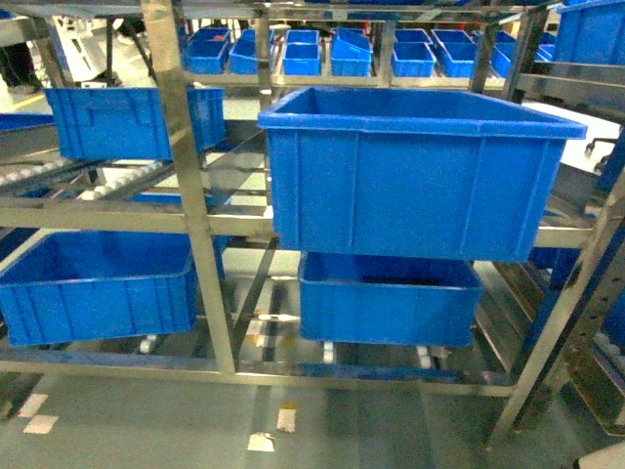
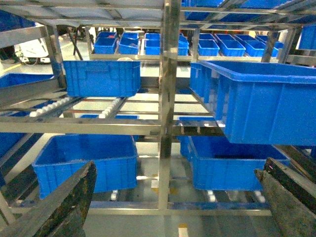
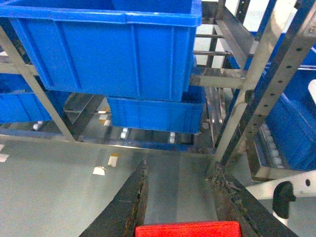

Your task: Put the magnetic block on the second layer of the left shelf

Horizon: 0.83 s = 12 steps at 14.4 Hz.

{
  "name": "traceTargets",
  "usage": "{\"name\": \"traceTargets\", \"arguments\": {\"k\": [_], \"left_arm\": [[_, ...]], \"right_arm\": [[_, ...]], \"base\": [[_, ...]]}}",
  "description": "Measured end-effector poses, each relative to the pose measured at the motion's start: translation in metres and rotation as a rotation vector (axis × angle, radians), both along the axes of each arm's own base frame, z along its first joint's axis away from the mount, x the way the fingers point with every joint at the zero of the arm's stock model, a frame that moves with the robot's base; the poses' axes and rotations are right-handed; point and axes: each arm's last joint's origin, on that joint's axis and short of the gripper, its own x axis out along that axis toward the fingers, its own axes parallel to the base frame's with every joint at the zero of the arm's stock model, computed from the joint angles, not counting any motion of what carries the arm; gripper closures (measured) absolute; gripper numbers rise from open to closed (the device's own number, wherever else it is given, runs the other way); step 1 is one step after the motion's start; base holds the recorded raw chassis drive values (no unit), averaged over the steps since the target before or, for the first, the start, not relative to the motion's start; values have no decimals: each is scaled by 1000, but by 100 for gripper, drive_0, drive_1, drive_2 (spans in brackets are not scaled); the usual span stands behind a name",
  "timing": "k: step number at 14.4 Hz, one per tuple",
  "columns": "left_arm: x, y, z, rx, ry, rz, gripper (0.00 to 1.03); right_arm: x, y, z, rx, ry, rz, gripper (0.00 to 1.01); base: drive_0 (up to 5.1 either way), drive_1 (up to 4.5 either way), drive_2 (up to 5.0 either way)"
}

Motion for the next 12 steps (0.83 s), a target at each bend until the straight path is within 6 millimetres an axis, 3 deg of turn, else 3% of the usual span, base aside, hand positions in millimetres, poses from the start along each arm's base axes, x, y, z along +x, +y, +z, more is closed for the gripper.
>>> {"name": "traceTargets", "arguments": {"k": [4, 9, 12], "left_arm": [[0, 0, 0, 0, 2, 0, 5], [0, 0, 0, 0, -1, 3, 5], [0, 0, 0, 0, 2, 1, 5]], "right_arm": [[0, 0, 0, 0, 1, 0, 68], [0, 0, -1, 1, 5, 2, 68], [0, 0, 0, 1, 3, 3, 68]], "base": [[-495, 237, 237], [0, 0, 0], [-6, 410, -421]]}}
